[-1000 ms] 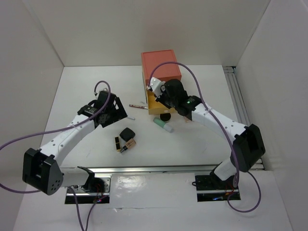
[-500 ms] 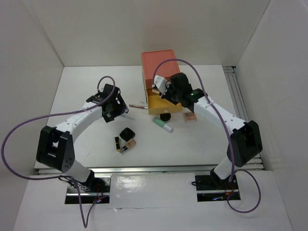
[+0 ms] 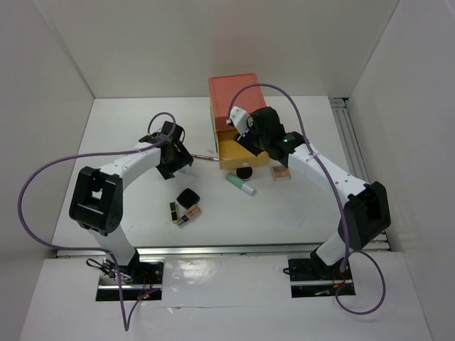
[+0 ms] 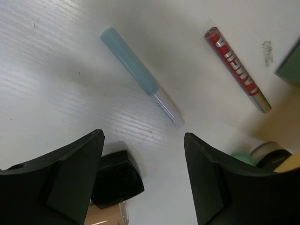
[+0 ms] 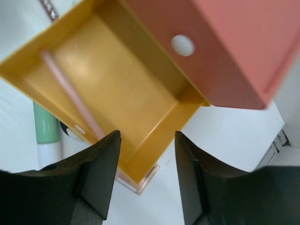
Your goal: Organize the makeup
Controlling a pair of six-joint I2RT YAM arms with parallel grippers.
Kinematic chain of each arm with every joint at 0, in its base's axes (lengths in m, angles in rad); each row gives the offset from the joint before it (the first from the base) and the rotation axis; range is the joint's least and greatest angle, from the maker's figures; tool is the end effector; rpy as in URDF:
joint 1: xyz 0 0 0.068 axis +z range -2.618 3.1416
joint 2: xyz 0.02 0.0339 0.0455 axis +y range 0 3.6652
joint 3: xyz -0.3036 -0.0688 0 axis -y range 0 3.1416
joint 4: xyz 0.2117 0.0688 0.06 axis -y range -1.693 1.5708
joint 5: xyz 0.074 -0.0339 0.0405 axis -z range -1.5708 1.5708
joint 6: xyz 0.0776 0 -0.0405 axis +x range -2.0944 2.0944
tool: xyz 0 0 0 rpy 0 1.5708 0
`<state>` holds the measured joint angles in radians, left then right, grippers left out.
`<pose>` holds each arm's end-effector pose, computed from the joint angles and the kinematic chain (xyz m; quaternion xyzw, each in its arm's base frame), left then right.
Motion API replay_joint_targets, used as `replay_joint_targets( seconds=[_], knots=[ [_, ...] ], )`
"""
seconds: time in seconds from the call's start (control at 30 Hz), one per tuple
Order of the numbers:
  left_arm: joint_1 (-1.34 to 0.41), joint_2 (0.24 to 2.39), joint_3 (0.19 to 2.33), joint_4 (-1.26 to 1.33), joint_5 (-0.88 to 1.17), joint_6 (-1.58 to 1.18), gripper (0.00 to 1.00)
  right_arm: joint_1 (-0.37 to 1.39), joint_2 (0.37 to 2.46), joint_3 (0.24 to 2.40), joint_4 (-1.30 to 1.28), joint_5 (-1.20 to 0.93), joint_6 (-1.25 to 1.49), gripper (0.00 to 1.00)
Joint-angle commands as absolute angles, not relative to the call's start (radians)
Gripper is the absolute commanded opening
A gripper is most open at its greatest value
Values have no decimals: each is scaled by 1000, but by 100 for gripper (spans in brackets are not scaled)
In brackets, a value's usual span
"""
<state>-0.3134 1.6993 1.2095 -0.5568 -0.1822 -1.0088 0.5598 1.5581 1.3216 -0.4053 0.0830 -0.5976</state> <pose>0.3365 -0.0943 0.2378 -0.3499 0.8963 -0.0891 0.2576 0.3061 0.1842 0.3352 -0.4730 0.7580 -0.0455 0.4468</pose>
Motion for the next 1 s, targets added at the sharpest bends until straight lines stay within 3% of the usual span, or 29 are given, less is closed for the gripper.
replay_joint_targets(
  seconds=[0.0,0.23,0.57,0.8,0.9,0.97],
  knots=[
    [-299,1744,1241,-558,-201,-1098,81,592,1401,1315,-256,175,-465,58],
    [-299,1815,1261,-568,-251,-1213,72,601,1204,1191,-117,282,-308,59],
    [-299,1908,1330,-555,-250,-1256,69,611,1172,1150,-153,322,-250,59],
    [-299,1954,1341,-598,-255,-1284,58,611,1137,1103,-92,437,-250,59],
    [-299,1945,1322,-607,-278,-1298,46,611,1111,1077,-55,465,-250,59],
    [-299,1945,1313,-620,-278,-1298,32,611,1085,1066,-40,474,-250,59]
  ],
)
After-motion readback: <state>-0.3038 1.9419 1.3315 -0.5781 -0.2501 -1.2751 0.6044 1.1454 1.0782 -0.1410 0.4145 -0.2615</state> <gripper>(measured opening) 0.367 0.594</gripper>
